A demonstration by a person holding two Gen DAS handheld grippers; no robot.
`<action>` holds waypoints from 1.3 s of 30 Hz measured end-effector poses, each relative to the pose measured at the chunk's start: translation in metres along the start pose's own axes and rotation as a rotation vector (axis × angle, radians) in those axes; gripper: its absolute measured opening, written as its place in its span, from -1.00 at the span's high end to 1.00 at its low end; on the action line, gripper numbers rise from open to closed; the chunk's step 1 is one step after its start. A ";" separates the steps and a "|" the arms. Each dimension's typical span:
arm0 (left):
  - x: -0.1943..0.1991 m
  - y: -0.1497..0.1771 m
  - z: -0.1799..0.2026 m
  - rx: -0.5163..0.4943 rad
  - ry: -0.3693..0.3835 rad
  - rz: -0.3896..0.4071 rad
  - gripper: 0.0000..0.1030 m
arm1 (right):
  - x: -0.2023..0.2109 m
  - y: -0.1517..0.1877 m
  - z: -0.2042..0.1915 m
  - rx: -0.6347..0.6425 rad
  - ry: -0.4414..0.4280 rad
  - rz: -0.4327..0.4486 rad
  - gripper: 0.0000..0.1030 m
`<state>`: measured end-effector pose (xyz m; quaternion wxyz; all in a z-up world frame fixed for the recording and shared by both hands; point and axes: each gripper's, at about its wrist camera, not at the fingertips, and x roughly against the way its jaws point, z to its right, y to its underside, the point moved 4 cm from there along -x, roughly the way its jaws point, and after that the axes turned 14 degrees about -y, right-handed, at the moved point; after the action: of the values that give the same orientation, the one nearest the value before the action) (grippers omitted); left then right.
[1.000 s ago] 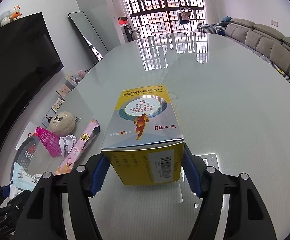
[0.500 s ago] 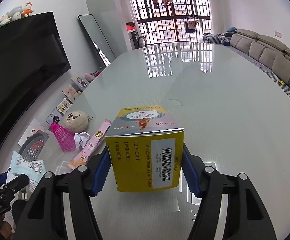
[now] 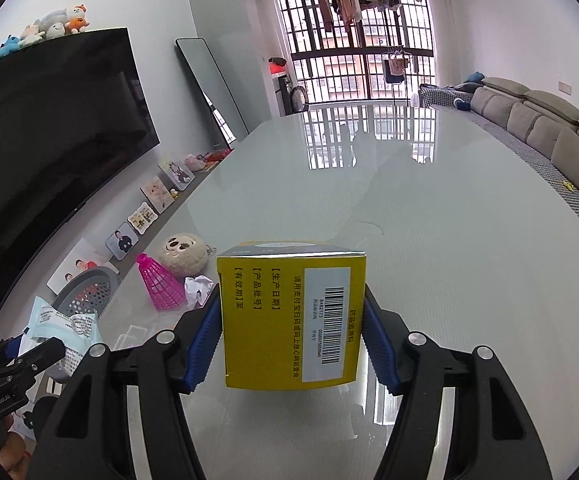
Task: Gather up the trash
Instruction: 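Lift and carry the packet and yellow box with both tools over the basket, then open both tools to drop the packet and box into the basket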
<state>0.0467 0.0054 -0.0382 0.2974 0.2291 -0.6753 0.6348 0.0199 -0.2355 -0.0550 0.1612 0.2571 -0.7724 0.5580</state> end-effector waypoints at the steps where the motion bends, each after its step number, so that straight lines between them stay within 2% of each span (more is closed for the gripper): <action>1: 0.001 -0.001 -0.002 0.003 -0.001 0.003 -0.22 | 0.001 -0.001 -0.002 0.005 -0.003 0.002 -0.21; 9: 0.003 -0.004 -0.023 0.031 -0.026 0.019 -0.22 | 0.005 -0.010 -0.023 0.045 -0.029 -0.002 -0.21; 15: 0.006 -0.007 -0.047 0.063 -0.045 0.039 -0.22 | 0.004 -0.018 -0.056 0.100 -0.071 -0.001 -0.21; 21: 0.012 -0.008 -0.079 0.100 -0.088 0.060 -0.22 | -0.003 -0.024 -0.098 0.161 -0.149 -0.005 -0.21; 29: 0.007 0.000 -0.136 0.166 -0.190 0.045 -0.22 | -0.047 -0.019 -0.163 0.223 -0.270 -0.072 -0.21; 39: -0.030 0.016 -0.198 0.247 -0.287 -0.036 -0.22 | -0.116 0.002 -0.229 0.279 -0.371 -0.195 -0.21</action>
<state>0.0789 0.2017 -0.0670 0.1789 0.3641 -0.6235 0.6683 0.1050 0.0066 -0.0441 0.0325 0.4484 -0.6757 0.5843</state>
